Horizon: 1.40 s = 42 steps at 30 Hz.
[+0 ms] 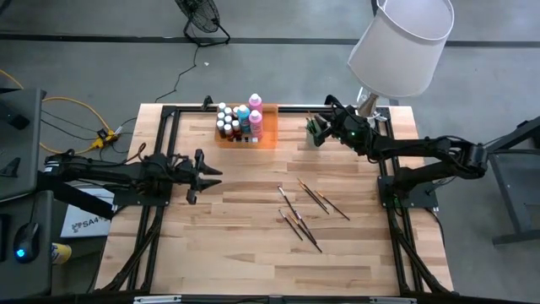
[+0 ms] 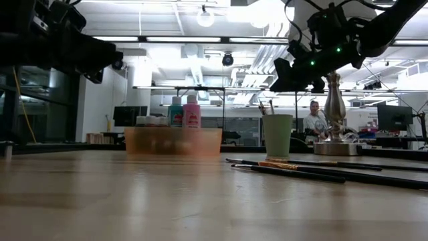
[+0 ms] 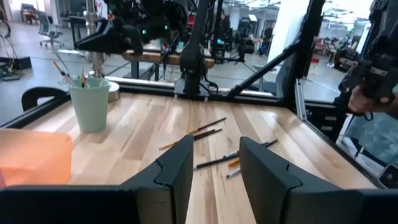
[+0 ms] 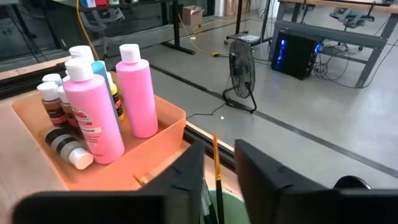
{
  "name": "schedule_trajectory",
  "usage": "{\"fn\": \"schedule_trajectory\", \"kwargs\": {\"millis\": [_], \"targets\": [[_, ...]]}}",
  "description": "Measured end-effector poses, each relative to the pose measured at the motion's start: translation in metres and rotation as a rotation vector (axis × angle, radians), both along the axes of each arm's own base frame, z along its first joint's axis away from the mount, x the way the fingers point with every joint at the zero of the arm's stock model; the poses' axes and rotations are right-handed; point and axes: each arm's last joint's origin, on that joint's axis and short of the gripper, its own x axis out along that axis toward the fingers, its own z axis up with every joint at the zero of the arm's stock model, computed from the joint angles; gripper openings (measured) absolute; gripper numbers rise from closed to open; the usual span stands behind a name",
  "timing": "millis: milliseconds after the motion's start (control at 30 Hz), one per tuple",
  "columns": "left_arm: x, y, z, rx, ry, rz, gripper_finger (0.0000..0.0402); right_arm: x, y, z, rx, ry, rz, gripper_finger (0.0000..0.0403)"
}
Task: Pick & Place Paint Supplies
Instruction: Put the gold paint brush into the green cup
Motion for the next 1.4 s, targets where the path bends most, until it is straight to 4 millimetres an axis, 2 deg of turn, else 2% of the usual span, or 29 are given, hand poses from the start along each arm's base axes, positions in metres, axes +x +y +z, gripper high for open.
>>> {"fn": "schedule_trajectory", "kwargs": {"millis": [167,333,633,767,1133,1400], "targets": [[0.0,0.0,-0.004,-0.001,0.045,0.001,0.0126,0.0,0.0,0.0,0.0,0.0,0.001,0.0158],[0.0,0.0,-0.009,-0.001,0.092,0.001,0.0126,-0.004,0.003,0.003,0.016,0.002,0.004,0.0193],[-0.001,0.0,-0.019,-0.002,0.201,0.001,0.0126,-0.022,0.014,0.011,0.105,0.046,0.022,0.019],[-0.002,0.0,-0.024,-0.003,0.25,0.001,0.0126,-0.028,0.02,0.016,0.162,0.013,0.092,0.0188],[-0.004,0.0,-0.03,-0.004,0.316,0.002,0.0126,-0.028,0.044,0.019,0.197,0.046,0.235,0.0188],[-0.004,0.0,-0.031,-0.004,0.323,0.002,0.0126,-0.022,0.064,0.026,0.175,0.003,0.292,0.0188]]}}
